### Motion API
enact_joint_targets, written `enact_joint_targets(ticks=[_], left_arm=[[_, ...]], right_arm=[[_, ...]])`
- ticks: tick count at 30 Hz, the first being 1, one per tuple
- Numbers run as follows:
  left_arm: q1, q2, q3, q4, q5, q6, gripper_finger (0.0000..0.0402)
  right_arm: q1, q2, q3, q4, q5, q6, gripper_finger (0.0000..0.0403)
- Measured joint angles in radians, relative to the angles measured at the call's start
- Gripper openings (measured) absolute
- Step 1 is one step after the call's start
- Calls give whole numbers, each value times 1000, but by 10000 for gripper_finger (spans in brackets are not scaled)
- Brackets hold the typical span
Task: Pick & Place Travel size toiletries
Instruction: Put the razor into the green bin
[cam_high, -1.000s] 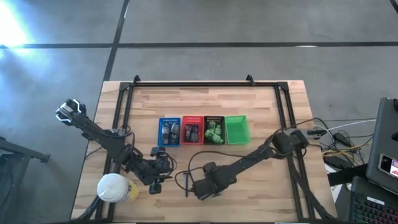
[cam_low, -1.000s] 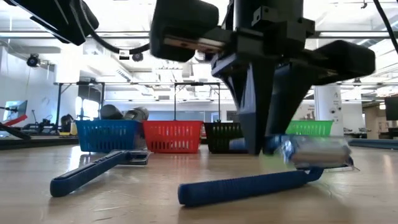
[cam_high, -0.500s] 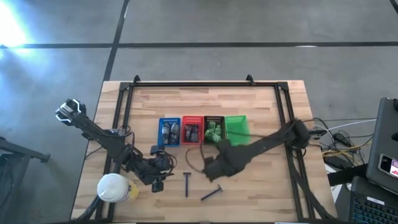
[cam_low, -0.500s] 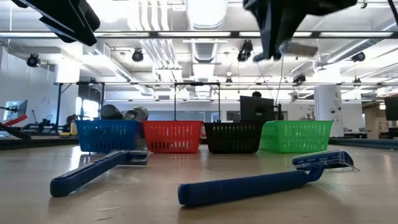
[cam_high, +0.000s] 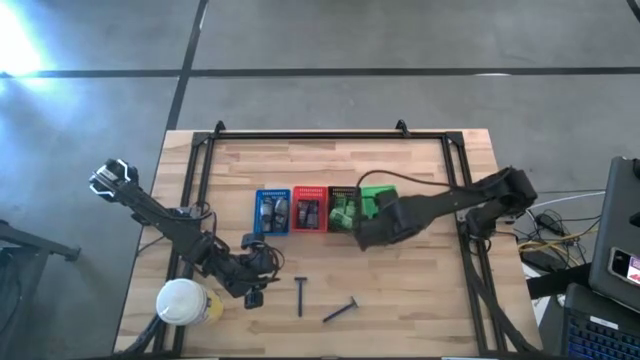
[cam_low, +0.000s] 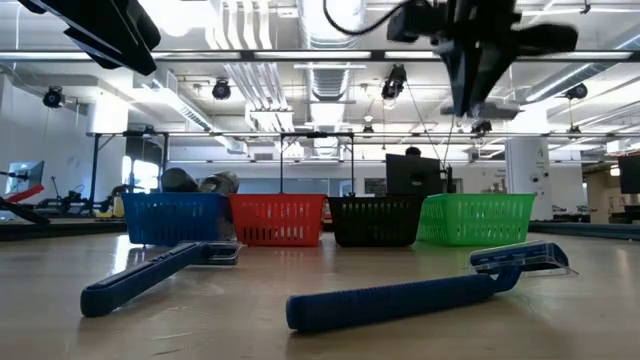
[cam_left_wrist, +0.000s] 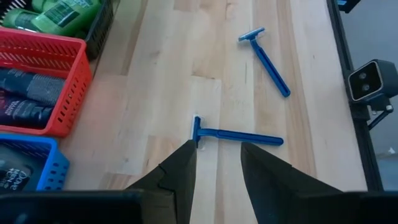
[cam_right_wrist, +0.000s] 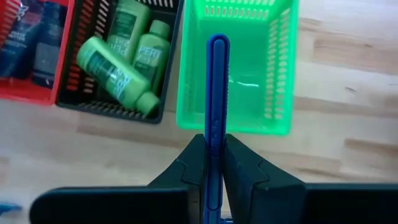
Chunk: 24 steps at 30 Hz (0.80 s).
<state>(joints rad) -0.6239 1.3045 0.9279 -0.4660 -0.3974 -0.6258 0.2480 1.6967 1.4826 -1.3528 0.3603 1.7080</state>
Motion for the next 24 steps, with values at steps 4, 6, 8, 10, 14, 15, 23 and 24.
enact_joint_targets(ticks=[4, 6, 8, 10, 14, 15, 23, 24], left_arm=[[0, 0, 0, 0, -16, 0, 131], [0, 0, 0, 0, -19, 0, 131], [0, 0, 0, 0, -21, 0, 131], [0, 0, 0, 0, -21, 0, 131], [0, 0, 0, 0, -21, 0, 131], [0, 0, 0, 0, -21, 0, 131], [0, 0, 0, 0, -25, 0, 131], [0, 0, 0, 0, -28, 0, 131]], right_arm=[[-70, -43, -122, 141, -19, -84, 28], [-112, -50, -173, 185, -31, -140, 28], [-157, -52, -213, 202, -48, -185, 29], [-194, -52, -247, 211, -56, -231, 29], [-252, -54, -287, 254, -82, -315, 29], [-262, -54, -295, 276, -91, -329, 29], [-307, -54, -327, 371, -111, -382, 29], [-308, -54, -327, 371, -111, -391, 29]])
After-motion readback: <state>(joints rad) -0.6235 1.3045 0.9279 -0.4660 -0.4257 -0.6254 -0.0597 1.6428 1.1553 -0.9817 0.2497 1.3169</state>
